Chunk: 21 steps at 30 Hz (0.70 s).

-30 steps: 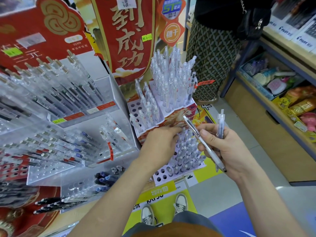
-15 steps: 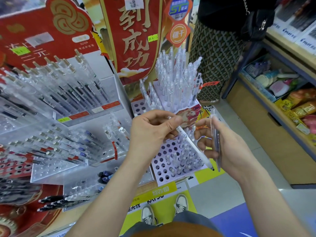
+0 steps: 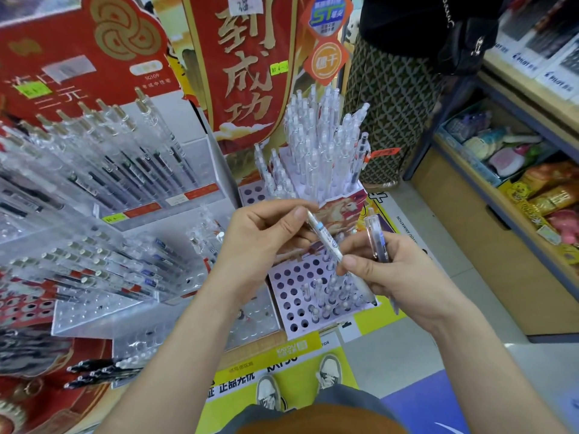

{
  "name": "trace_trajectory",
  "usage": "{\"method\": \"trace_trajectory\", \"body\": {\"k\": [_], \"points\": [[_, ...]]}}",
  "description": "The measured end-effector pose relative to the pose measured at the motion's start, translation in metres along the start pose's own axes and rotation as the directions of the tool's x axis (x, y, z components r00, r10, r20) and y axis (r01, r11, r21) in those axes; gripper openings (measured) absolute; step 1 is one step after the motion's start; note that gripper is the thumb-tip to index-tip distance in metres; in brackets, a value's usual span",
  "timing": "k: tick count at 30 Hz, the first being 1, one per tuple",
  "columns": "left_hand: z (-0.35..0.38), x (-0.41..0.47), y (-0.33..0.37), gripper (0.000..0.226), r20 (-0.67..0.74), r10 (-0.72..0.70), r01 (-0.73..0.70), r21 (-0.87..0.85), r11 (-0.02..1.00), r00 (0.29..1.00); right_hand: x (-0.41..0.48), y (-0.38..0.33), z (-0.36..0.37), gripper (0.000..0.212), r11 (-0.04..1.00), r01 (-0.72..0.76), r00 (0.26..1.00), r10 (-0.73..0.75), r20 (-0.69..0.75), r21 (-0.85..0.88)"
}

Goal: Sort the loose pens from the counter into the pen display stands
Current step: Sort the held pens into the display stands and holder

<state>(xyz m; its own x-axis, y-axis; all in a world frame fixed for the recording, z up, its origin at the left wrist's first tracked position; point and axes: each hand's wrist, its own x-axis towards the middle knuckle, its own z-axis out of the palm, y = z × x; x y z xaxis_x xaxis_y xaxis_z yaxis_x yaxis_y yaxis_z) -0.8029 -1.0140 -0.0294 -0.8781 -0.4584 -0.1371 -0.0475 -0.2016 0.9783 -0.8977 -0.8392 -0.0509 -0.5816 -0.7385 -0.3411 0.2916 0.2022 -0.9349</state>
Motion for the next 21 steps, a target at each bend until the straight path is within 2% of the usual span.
{"method": "trace_trajectory", "body": {"k": [3,5,7,9,13,17,21], "points": [[0.0,-0.004,0.0,0.013,0.0,0.032,-0.032,0.044,0.999,0.999,0.0,0.002,0.001,0.024,1.0,-0.004,1.0,0.004,-0.002,0.008],[0.003,-0.006,0.003,0.01,-0.076,0.097,-0.089,0.108,0.99,0.992,0.002,0.005,0.001,0.026,0.999,0.01,0.998,-0.007,-0.056,0.049],[0.001,-0.005,0.004,0.011,-0.182,0.169,-0.132,0.201,0.971,0.969,0.006,0.006,-0.004,0.029,0.989,0.025,0.991,-0.006,-0.13,0.145],[-0.003,-0.003,-0.001,0.02,-0.228,0.241,-0.151,0.349,0.925,0.943,0.009,0.006,-0.012,0.036,0.959,0.019,0.985,0.031,-0.172,0.283],[0.0,-0.004,-0.025,0.022,-0.135,0.366,-0.204,0.632,0.747,0.921,0.006,0.005,-0.019,0.029,0.897,0.099,0.971,0.008,-0.239,0.431],[0.001,0.003,-0.055,0.011,-0.033,0.472,-0.3,0.732,0.611,0.881,0.002,0.01,-0.014,0.021,0.828,0.155,0.972,-0.031,-0.232,0.538],[0.002,0.01,-0.067,0.012,0.058,0.509,-0.342,0.805,0.485,0.859,-0.001,0.012,-0.011,0.02,0.792,0.153,0.973,-0.016,-0.23,0.591]]}}
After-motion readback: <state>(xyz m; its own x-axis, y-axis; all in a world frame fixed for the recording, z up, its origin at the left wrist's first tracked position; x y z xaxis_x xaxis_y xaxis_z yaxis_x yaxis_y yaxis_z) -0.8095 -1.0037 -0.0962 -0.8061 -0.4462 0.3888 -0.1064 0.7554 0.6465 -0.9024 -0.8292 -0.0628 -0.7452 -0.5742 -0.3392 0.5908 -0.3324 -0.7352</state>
